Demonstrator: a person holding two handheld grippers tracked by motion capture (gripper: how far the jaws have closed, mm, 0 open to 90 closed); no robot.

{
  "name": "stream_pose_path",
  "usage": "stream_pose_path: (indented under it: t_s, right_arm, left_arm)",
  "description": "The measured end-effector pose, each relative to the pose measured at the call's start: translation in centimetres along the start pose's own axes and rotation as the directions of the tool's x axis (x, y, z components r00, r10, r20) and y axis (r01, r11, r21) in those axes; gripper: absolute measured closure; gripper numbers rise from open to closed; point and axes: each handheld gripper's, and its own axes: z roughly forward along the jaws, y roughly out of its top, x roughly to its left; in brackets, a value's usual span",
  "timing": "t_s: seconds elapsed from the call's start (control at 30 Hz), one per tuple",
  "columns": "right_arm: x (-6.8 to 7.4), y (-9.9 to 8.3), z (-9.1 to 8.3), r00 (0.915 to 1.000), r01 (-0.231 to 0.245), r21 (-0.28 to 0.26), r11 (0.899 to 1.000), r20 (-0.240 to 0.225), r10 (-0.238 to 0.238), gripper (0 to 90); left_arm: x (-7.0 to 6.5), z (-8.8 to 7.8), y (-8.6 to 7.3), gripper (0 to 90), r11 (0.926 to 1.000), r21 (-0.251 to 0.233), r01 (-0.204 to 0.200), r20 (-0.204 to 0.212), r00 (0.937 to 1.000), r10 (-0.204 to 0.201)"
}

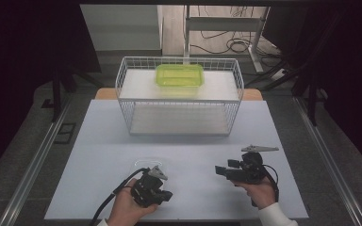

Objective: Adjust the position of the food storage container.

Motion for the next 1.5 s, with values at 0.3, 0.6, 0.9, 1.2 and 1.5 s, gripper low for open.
stream_pose_path:
  t_s: [0.3,0.6,0.9,1.2,1.5]
  right_arm:
    - [-0.1,0.1,0.1,0.9999,-0.008,-0.002,1.000,-0.015,0.008,28.7]
    - [-0.1,0.1,-0.2,0.9999,-0.014,-0.012,1.000,-0.011,0.014,28.7]
    - [-0.2,0.1,-0.2,0.9998,-0.015,-0.011,1.000,-0.011,0.014,28.7]
    - [-0.2,0.1,-0.1,0.9999,-0.011,-0.005,1.000,-0.012,0.011,28.7]
    - [-0.3,0.2,-0.2,0.9998,-0.014,-0.003,1.000,-0.011,0.014,28.7]
  left_arm:
    - [0.2,0.4,-0.3,89.8,0.9997,0.025,0.000,-0.025,0.9997,0.001]
    - [0.5,-0.1,-0.9,89.9,0.9996,0.029,0.006,-0.031,0.9995,-0.005]
    - [1.9,-1.5,-2.6,89.8,0.9987,0.024,0.045,-0.033,0.9985,-0.045]
    - [3.3,-2.9,-4.3,89.8,0.9969,0.014,0.078,-0.038,0.9963,-0.077]
    - [4.8,-4.1,-5.7,89.8,0.9930,-0.001,0.118,-0.051,0.9917,-0.118]
